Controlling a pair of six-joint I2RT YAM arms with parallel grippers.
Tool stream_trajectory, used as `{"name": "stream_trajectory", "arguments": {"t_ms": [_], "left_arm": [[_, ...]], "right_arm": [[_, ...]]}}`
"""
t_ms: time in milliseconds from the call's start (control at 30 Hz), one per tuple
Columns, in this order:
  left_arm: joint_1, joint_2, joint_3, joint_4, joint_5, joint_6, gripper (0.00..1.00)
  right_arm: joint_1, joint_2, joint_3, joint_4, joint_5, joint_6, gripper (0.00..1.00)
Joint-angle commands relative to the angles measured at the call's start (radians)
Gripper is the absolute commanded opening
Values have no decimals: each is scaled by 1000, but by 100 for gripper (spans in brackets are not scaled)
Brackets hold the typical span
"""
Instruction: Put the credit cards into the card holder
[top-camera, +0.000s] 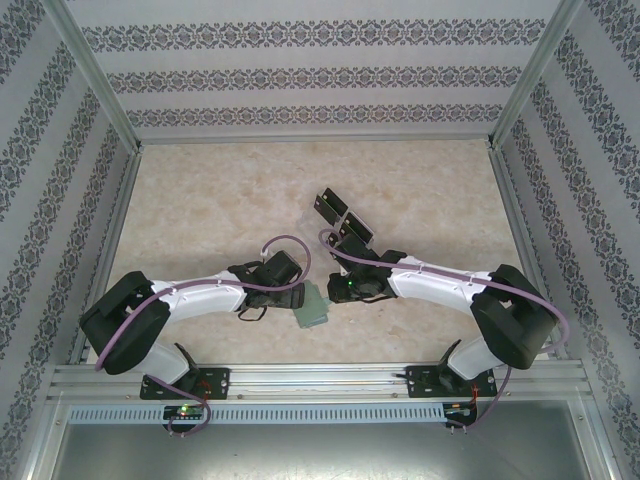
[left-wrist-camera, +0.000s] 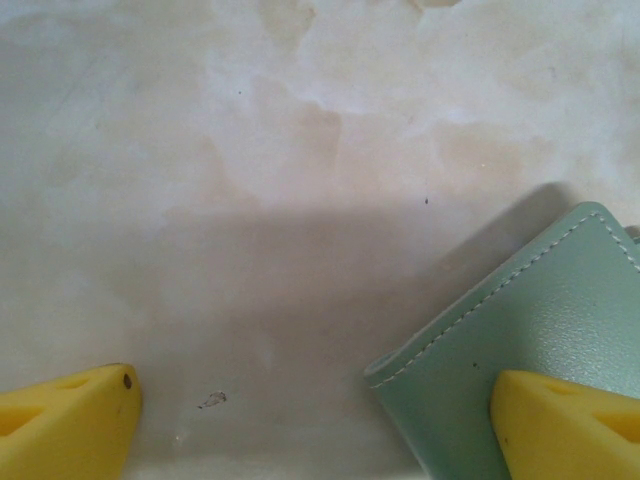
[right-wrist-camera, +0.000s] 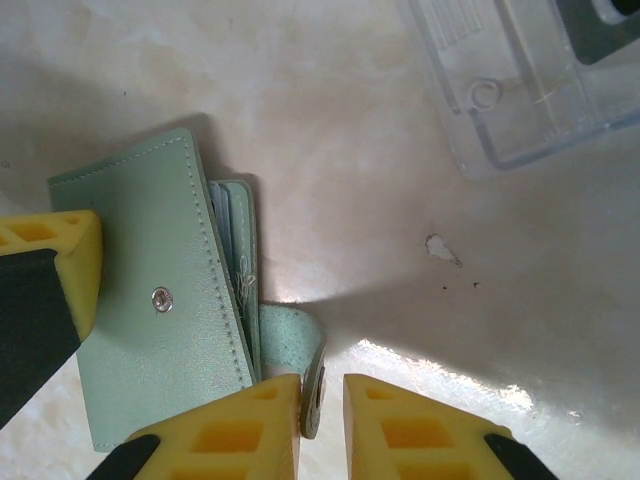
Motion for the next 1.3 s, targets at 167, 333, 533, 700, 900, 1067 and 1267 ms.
{"name": "stream_trajectory", "arguments": {"t_ms": [167, 333, 533, 700, 900, 1067, 1267], "left_arm": [[-14, 24, -26, -16, -23, -7, 91], [-15, 25, -25, -16, -24, -7, 91], [-14, 27, -25, -15, -24, -8, 91], [-14, 28, -25, -15, -24, -8, 91], [-14, 28, -25, -13, -24, -8, 91], [-15, 28, -23, -10, -19, -6, 91], [-25, 24, -15, -14, -16, 10, 91]], "right_arm": [[0, -23, 26, -15, 16, 4, 20], [0, -30, 27, -16, 18, 6, 18], [0, -34, 29, -17, 16, 5, 16], [0, -33, 27, -19, 15, 4, 14], [0, -17, 21, -13, 4, -2, 7], [-2, -4, 12, 14, -32, 4, 0], [-2, -16, 1, 84, -110, 44, 0]]}}
